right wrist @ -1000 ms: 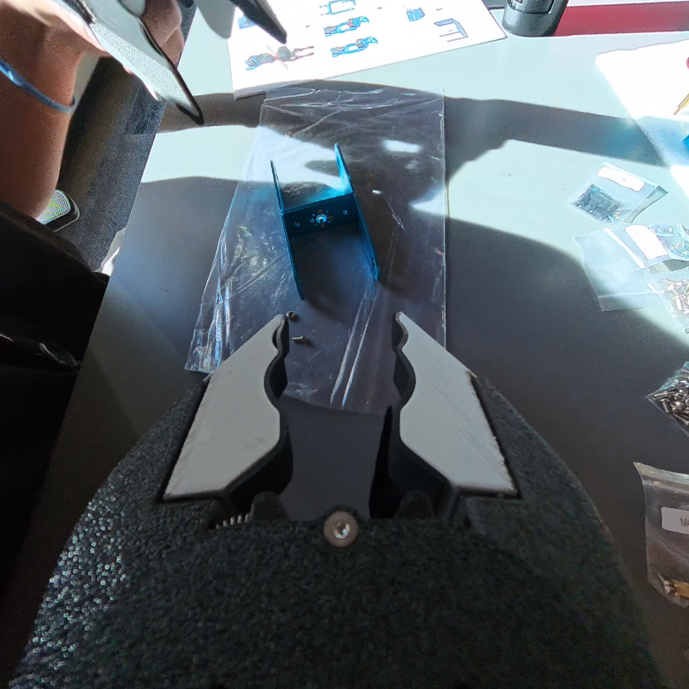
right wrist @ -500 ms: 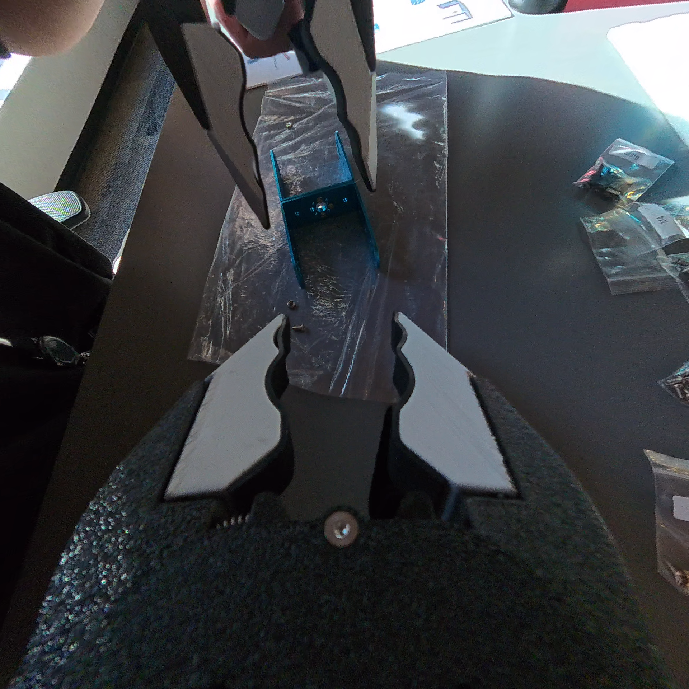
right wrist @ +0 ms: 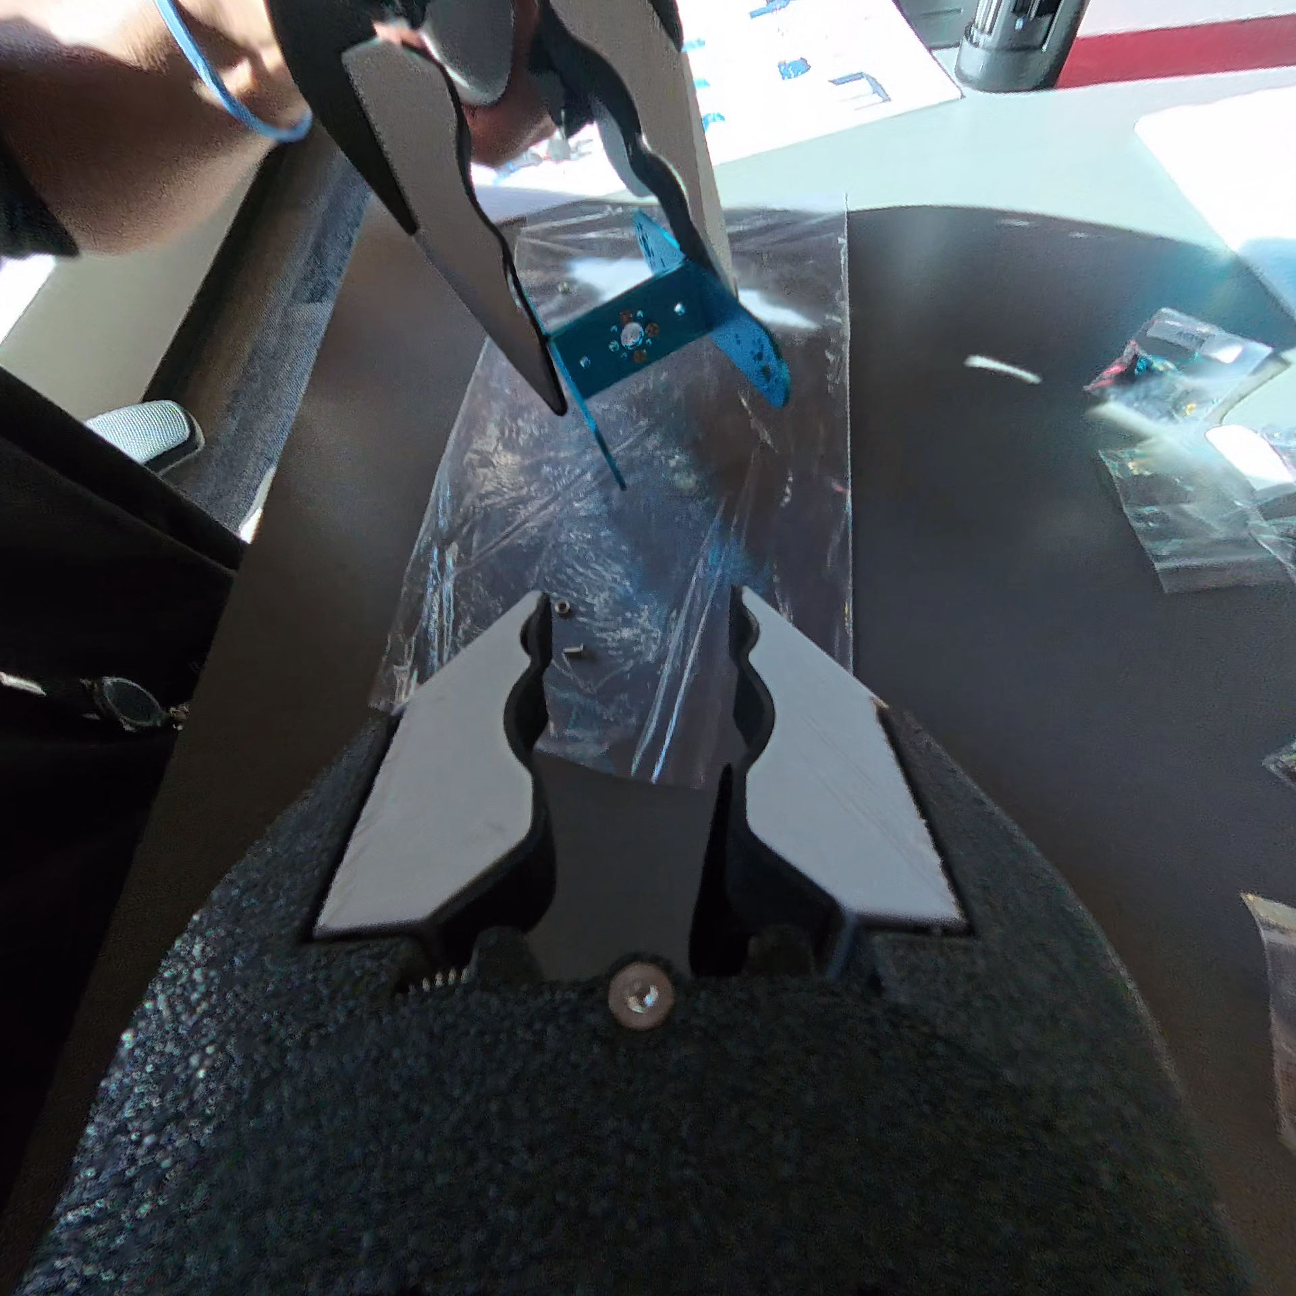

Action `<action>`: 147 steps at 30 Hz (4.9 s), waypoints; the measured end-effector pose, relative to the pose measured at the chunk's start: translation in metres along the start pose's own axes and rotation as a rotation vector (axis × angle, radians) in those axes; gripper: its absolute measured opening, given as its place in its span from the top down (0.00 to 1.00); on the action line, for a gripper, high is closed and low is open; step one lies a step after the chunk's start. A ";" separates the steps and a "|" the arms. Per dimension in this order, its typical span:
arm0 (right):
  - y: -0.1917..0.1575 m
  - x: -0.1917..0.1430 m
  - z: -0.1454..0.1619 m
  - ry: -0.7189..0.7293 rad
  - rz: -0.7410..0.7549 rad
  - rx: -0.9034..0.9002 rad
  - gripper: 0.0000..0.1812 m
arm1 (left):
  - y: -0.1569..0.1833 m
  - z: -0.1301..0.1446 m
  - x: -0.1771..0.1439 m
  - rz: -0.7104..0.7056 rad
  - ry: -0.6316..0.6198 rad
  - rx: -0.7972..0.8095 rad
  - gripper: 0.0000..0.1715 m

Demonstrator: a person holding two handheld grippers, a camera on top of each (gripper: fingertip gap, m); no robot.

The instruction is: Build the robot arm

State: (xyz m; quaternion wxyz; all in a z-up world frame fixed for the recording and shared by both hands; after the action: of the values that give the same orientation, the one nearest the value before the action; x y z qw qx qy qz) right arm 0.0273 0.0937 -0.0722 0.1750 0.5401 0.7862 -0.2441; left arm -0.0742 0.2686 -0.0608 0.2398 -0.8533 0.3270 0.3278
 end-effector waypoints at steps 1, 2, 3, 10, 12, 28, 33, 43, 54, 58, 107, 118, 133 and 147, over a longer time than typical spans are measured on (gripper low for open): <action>-0.001 0.002 -0.002 0.018 -0.013 0.009 0.73 | -0.002 0.000 -0.004 -0.040 0.060 -0.024 0.63; -0.003 0.005 -0.005 0.034 -0.036 0.017 0.72 | -0.004 0.000 -0.007 -0.068 0.119 -0.055 0.63; -0.005 0.009 -0.008 0.051 -0.057 0.017 0.73 | -0.005 0.000 -0.011 -0.085 0.184 -0.087 0.63; -0.022 0.009 -0.072 0.407 -0.137 0.127 0.70 | -0.011 -0.013 -0.034 -0.324 0.497 -0.204 0.62; -0.020 0.010 -0.086 0.449 -0.097 0.222 0.68 | -0.013 -0.017 -0.038 -0.445 0.526 -0.214 0.62; -0.040 0.025 -0.171 0.360 0.059 0.122 0.86 | -0.002 -0.034 -0.083 -0.845 0.812 -0.294 0.62; -0.047 0.025 -0.190 0.300 0.055 0.012 0.86 | 0.001 -0.031 -0.095 -0.810 0.841 -0.314 0.61; -0.049 0.015 -0.215 0.187 -0.244 -0.053 0.86 | -0.011 0.000 -0.173 -0.138 0.893 -0.337 0.59; -0.073 0.006 -0.254 0.023 -0.595 -0.180 0.86 | 0.001 -0.059 -0.216 0.189 0.388 -0.269 0.65; -0.085 0.008 -0.258 -0.059 -0.621 -0.276 0.86 | 0.015 -0.072 -0.228 0.184 0.231 -0.274 0.67; -0.107 0.024 -0.225 -0.005 -0.719 -0.319 0.87 | 0.049 -0.105 -0.203 0.154 -0.372 -0.286 0.62; -0.113 0.017 -0.226 0.004 -0.774 -0.324 0.87 | 0.051 -0.104 -0.182 0.160 -0.381 -0.247 0.81; -0.093 0.028 -0.225 0.122 -0.720 -0.352 0.78 | 0.020 -0.083 -0.180 0.225 -0.233 -0.300 0.86; 0.016 0.057 -0.211 0.532 -0.434 -0.381 0.72 | -0.049 -0.057 -0.231 0.346 -0.091 -0.443 0.86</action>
State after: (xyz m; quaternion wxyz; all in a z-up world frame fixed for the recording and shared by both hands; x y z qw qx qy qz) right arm 0.0193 0.2632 0.0668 0.0066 0.3634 0.9313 0.0235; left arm -0.1479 0.3589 0.1524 0.0023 -0.8007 0.3772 0.4654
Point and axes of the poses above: each gripper's, where its closed fingertips meet, x out along the fingers, z out of its underside, y = z × x across the jaws, the point moved 8 cm from there along -x, back along the fingers, and after that the axes turned 4 degrees about x, right-handed, at the moved point
